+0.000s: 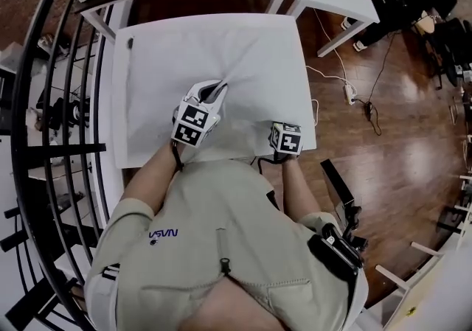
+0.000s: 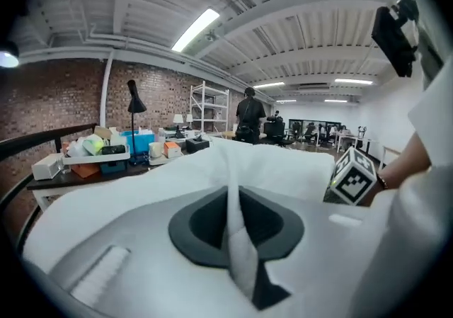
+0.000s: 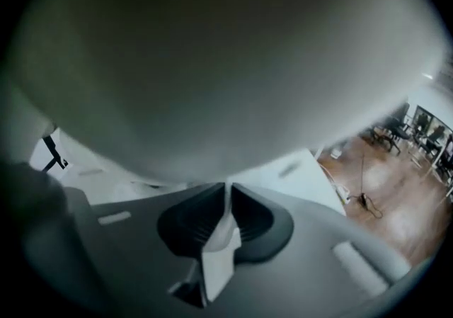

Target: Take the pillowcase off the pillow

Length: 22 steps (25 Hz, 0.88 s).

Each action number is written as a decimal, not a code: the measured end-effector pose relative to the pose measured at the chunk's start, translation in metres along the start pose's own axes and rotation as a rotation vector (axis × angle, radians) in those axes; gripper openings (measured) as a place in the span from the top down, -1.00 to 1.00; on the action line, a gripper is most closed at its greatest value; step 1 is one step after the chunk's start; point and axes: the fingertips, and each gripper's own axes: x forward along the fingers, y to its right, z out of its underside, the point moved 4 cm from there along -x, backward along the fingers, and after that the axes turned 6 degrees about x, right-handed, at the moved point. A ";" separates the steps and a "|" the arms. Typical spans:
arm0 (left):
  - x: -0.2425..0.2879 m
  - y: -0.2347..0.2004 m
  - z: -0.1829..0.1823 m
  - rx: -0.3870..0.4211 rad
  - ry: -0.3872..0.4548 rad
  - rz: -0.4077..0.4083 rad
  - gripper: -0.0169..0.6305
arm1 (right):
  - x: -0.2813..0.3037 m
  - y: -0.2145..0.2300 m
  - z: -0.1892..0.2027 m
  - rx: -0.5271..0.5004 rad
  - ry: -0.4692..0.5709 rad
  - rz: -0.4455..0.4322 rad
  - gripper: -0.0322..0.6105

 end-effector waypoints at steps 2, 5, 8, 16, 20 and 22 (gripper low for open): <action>0.004 -0.004 0.006 -0.026 -0.009 0.015 0.72 | -0.012 -0.003 0.002 0.000 0.005 -0.007 0.79; 0.008 -0.003 0.010 -0.035 -0.016 0.027 0.58 | -0.029 -0.014 0.005 -0.038 -0.011 -0.021 0.79; 0.006 0.001 0.008 -0.017 -0.004 0.014 0.55 | -0.052 -0.032 -0.006 -0.080 0.006 -0.052 0.83; -0.054 -0.021 -0.022 -0.092 0.117 -0.134 0.67 | -0.128 -0.090 -0.081 -0.284 0.214 -0.255 0.89; -0.089 -0.048 -0.010 -0.201 0.125 -0.330 0.76 | -0.159 -0.134 -0.145 -0.329 0.540 -0.340 0.89; -0.104 -0.057 -0.003 -0.251 0.121 -0.407 0.77 | -0.148 -0.132 -0.163 -0.266 0.604 -0.296 0.89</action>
